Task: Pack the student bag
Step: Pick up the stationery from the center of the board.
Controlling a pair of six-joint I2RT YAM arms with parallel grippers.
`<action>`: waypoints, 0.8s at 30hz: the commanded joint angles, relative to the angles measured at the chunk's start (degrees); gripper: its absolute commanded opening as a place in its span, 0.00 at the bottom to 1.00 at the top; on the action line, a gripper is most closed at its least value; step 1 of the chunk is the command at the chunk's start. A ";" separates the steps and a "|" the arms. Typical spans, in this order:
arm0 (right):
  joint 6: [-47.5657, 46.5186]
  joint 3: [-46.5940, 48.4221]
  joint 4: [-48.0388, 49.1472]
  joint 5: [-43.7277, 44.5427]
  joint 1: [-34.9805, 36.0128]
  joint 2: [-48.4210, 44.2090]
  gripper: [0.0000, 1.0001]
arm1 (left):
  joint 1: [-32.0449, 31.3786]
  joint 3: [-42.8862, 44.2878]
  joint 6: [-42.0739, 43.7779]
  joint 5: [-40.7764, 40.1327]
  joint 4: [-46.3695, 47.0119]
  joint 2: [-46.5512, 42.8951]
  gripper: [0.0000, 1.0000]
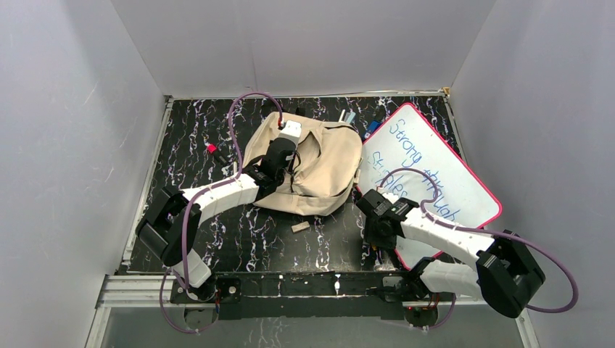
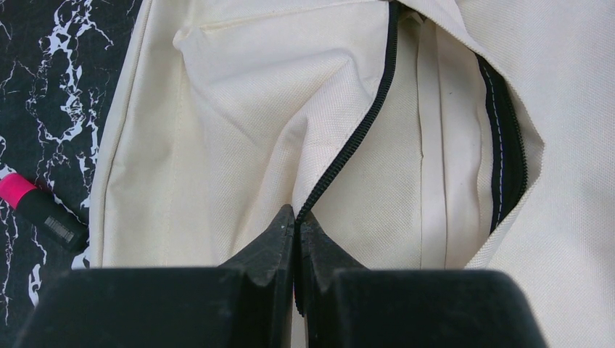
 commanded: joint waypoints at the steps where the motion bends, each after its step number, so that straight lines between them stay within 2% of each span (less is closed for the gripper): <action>1: 0.61 -0.52 3.69 2.02 0.11 0.34 0.51 | 0.64 1.46 0.62 -1.39 0.45 -2.91 0.00; 6: 0.15 -0.97 4.87 2.36 0.10 0.99 0.43 | 0.64 1.76 0.71 -1.67 0.18 -2.44 0.00; 12: -0.03 -1.01 6.68 2.31 0.11 0.76 0.49 | 0.64 2.02 0.62 -1.43 -0.08 -2.11 0.00; 15: 0.06 -0.80 6.86 2.48 0.23 0.56 0.48 | 0.67 2.00 0.62 -1.41 -0.10 -2.07 0.00; 24: -0.20 -1.06 5.76 2.13 0.32 -2.31 0.22 | 0.68 1.98 0.69 -1.35 -0.18 -1.94 0.00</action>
